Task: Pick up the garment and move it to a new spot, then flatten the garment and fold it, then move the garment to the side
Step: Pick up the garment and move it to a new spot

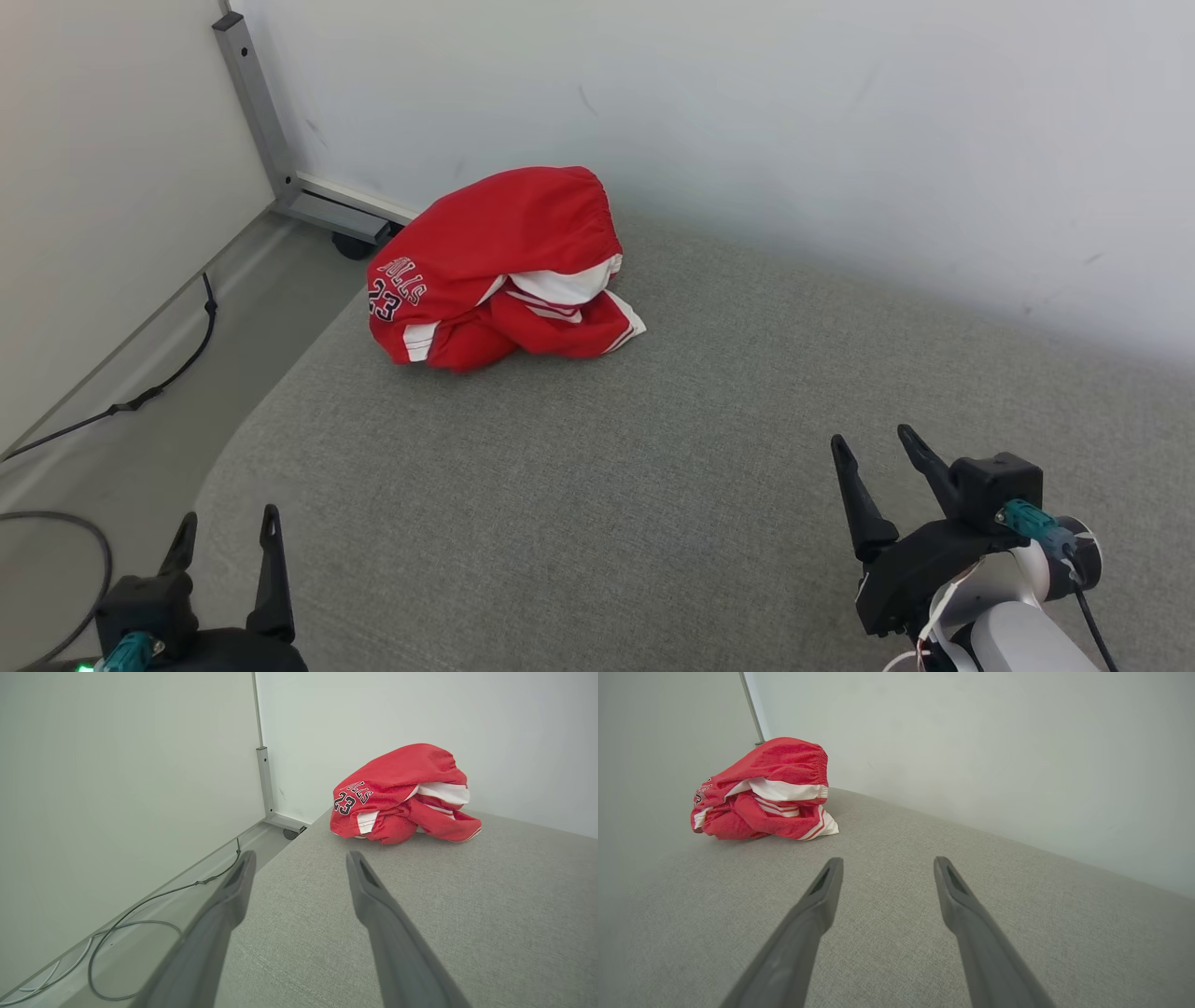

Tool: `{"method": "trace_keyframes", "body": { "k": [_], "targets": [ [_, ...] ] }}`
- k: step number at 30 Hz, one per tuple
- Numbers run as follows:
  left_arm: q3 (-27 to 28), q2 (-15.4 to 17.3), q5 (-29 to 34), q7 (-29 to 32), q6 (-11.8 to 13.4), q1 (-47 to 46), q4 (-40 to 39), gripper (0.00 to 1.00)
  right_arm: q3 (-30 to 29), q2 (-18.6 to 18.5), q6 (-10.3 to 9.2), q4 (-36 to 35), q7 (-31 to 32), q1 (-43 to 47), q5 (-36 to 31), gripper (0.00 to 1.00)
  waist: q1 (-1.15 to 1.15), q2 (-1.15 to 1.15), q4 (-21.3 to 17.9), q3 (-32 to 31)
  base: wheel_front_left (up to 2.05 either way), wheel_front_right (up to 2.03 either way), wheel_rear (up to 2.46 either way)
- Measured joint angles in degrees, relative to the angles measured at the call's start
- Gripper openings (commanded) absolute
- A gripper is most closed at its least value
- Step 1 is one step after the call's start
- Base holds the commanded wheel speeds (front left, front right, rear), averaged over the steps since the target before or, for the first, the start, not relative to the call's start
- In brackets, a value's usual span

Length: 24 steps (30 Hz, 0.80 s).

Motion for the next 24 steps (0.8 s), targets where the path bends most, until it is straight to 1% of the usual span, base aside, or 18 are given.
{"method": "trace_keyframes", "body": {
  "k": [9,13,15,18,24],
  "targets": [
    [0.3,-0.1,-0.2,0.0,0.0,0.5,0.2,1.0,0.4,0.2,0.44,1.4,0.2,-0.4,0.0,1.0,0.0,0.0,0.2,-0.2,0.0,0.0,0.0],
    [1.3,-0.4,-1.1,0.1,-0.1,0.4,0.2,1.0,0.8,0.4,0.7,1.5,0.2,-0.4,0.0,1.0,0.0,0.0,-0.4,-0.1,0.0,0.0,0.0],
    [1.3,-0.6,-2.6,0.6,-0.2,-0.2,0.6,1.0,0.9,0.4,0.71,1.5,0.2,-0.4,0.0,1.0,0.0,0.0,-0.8,0.1,0.0,0.0,0.0],
    [1.3,-0.4,-3.7,1.0,-1.7,-2.6,1.6,1.0,1.6,0.6,0.74,1.5,0.7,-0.8,-0.5,1.0,0.0,0.0,-1.7,0.4,0.0,0.0,0.0],
    [1.4,1.2,-4.6,2.3,-4.4,-11.7,3.4,1.0,2.3,0.5,0.97,0.3,1.2,-2.7,-1.6,1.0,0.0,0.0,-4.1,1.7,0.0,0.0,0.0]
  ]
}}
